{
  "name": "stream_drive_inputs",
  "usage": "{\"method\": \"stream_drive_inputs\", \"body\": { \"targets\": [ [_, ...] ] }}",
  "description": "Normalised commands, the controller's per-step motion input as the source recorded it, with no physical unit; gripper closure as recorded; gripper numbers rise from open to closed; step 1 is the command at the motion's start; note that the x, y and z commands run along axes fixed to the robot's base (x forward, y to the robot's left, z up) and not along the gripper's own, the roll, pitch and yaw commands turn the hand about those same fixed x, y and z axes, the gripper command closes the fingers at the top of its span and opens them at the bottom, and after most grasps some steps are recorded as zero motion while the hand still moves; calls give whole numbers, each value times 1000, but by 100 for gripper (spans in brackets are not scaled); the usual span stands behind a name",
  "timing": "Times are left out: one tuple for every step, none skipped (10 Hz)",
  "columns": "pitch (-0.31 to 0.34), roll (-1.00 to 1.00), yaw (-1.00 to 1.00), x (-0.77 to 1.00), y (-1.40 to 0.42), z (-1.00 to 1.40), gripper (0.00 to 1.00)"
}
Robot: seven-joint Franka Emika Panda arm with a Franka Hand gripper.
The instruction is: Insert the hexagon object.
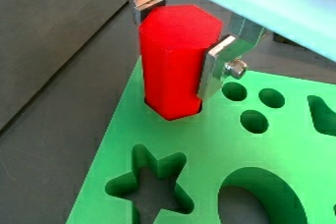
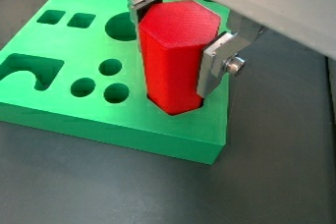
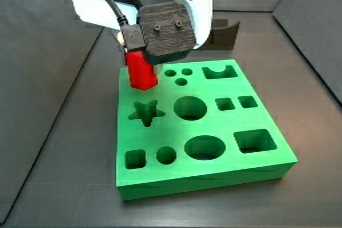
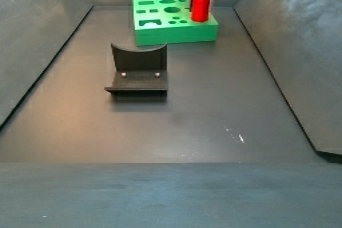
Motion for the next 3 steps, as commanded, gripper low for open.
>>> {"method": "stream_drive_inputs", "body": {
  "targets": [
    [-254,-231,-34,-34,203,-240,100],
    [-9,-4,-3,0,86,0,100],
    [0,0,0,0,0,0,100]
  ]
}}
